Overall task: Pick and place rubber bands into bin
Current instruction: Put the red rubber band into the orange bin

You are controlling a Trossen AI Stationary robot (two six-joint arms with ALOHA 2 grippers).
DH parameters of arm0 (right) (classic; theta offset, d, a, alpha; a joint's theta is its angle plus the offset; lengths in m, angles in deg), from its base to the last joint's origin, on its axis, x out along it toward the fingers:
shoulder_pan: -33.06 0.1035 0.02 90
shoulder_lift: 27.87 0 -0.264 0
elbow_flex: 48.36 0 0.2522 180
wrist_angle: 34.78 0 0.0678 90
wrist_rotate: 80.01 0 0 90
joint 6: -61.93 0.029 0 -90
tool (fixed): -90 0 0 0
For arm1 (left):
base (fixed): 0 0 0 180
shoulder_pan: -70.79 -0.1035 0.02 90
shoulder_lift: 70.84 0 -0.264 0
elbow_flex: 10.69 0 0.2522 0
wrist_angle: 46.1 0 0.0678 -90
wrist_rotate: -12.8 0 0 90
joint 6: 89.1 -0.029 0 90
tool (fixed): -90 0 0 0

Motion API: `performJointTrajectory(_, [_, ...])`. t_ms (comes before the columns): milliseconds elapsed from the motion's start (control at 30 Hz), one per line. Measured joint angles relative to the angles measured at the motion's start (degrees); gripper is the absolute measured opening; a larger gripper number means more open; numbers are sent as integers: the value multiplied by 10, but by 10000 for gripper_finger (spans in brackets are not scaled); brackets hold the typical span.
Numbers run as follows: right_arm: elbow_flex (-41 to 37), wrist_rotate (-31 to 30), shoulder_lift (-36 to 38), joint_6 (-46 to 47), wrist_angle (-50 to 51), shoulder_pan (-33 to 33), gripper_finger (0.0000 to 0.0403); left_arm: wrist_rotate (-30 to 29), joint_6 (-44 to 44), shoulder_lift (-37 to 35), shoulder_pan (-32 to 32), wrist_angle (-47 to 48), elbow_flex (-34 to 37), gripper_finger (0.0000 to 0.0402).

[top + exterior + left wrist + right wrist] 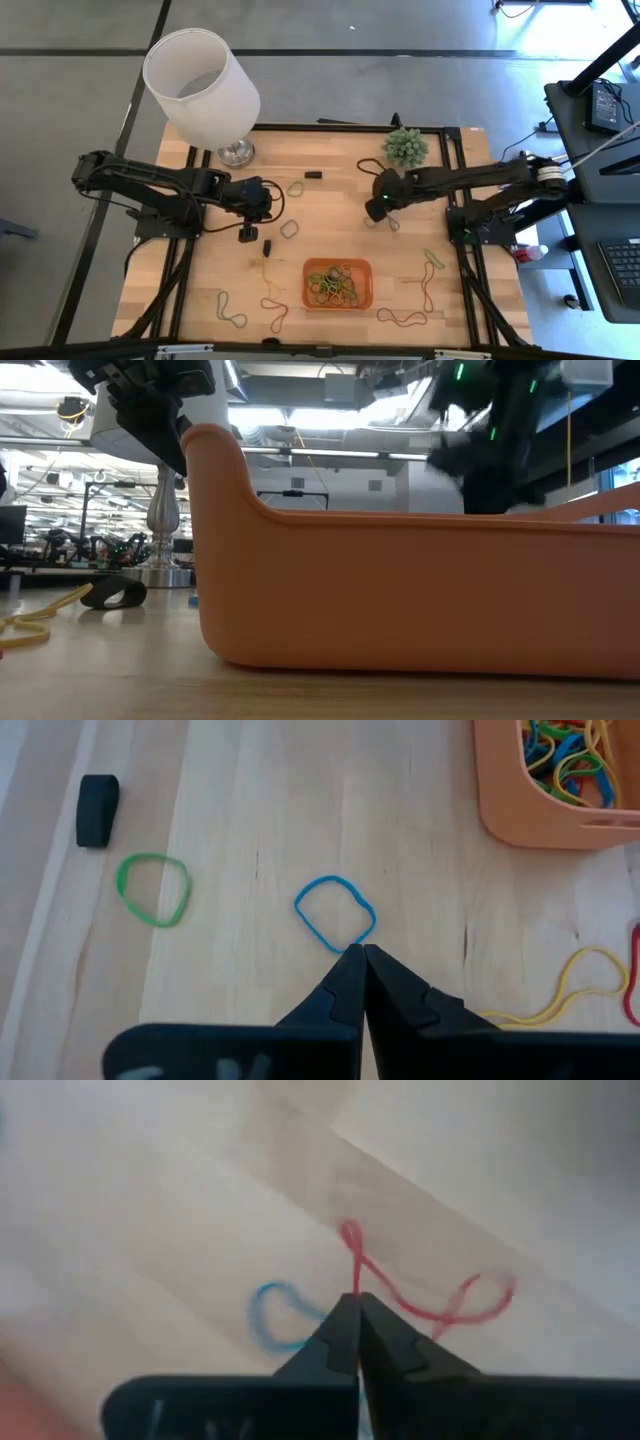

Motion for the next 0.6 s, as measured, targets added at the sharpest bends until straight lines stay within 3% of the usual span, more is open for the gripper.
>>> performJointTrajectory(300, [113,-79,85,-53,156,103,0,-3,12,0,0,0,0,3])
performJointTrajectory(600, [188,-158,73,-41,137,233,0,-6,85,0,0,0,0,5])
